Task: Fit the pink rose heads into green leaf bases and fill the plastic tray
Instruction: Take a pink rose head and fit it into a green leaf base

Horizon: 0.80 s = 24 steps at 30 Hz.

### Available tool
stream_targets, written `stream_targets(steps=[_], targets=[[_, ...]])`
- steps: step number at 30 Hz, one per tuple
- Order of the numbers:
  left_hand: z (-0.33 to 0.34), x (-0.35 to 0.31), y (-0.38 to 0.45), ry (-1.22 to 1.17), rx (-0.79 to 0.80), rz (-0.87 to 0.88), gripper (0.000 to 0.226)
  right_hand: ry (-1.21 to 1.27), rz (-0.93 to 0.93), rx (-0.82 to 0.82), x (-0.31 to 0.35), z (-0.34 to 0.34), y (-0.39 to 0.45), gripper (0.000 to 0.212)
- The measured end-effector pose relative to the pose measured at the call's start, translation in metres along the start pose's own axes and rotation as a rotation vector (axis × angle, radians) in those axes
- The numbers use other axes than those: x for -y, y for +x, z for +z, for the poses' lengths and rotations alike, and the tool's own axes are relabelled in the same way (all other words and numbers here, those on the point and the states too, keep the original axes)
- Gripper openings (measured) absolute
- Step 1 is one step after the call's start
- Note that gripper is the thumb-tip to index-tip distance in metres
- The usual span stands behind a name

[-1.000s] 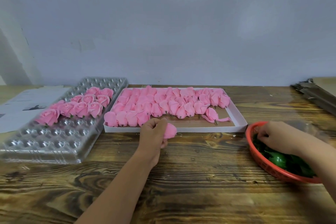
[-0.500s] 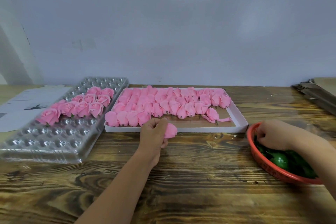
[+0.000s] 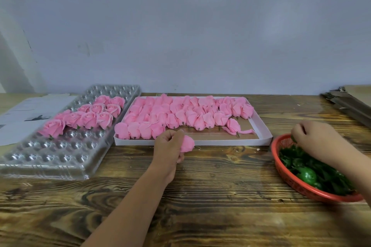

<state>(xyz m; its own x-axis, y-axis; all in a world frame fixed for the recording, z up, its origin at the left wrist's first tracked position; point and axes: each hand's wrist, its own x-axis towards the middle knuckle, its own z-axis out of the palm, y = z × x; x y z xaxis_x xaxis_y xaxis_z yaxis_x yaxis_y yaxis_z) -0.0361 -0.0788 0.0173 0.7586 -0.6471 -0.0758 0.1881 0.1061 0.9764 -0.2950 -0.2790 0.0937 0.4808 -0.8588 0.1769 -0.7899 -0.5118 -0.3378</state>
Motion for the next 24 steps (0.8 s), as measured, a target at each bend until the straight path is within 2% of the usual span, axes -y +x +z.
stream_targets(steps=[6, 8, 10, 13, 16, 18, 19, 21, 24], targets=[[0.0, 0.0, 0.001, -0.012, -0.004, -0.001, 0.026, 0.084, -0.021, -0.132, 0.0, -0.006, -0.007, 0.033], [0.0, 0.0, 0.001, -0.018, -0.003, -0.003, 0.025, 0.128, -0.046, -0.136, 0.002, -0.009, -0.009, 0.031], [0.0, -0.001, 0.001, -0.021, -0.001, -0.007, 0.024, 0.275, -0.079, -0.115, 0.008, -0.01, -0.011, 0.029], [0.0, -0.001, 0.001, -0.025, -0.003, -0.009, 0.025, 0.615, -0.082, 0.058, 0.03, -0.001, -0.02, 0.048], [0.0, -0.003, 0.0, -0.027, -0.016, -0.013, 0.027, 0.775, -0.069, 0.286, 0.056, 0.017, -0.03, 0.062], [-0.001, -0.003, -0.001, -0.026, -0.018, -0.018, 0.026, 0.758, -0.121, 0.371, 0.072, 0.034, -0.035, 0.061], [-0.001, -0.004, -0.001, -0.029, -0.017, -0.018, 0.026, 0.741, -0.163, 0.387, 0.081, 0.044, -0.039, 0.053], [-0.001, -0.005, -0.002, -0.037, -0.016, -0.012, 0.024, 0.644, -0.249, 0.341, 0.095, 0.068, -0.044, 0.033], [-0.001, -0.006, -0.002, -0.043, -0.016, -0.006, 0.025, 0.37, -0.373, 0.225, 0.108, 0.101, -0.051, 0.019]])
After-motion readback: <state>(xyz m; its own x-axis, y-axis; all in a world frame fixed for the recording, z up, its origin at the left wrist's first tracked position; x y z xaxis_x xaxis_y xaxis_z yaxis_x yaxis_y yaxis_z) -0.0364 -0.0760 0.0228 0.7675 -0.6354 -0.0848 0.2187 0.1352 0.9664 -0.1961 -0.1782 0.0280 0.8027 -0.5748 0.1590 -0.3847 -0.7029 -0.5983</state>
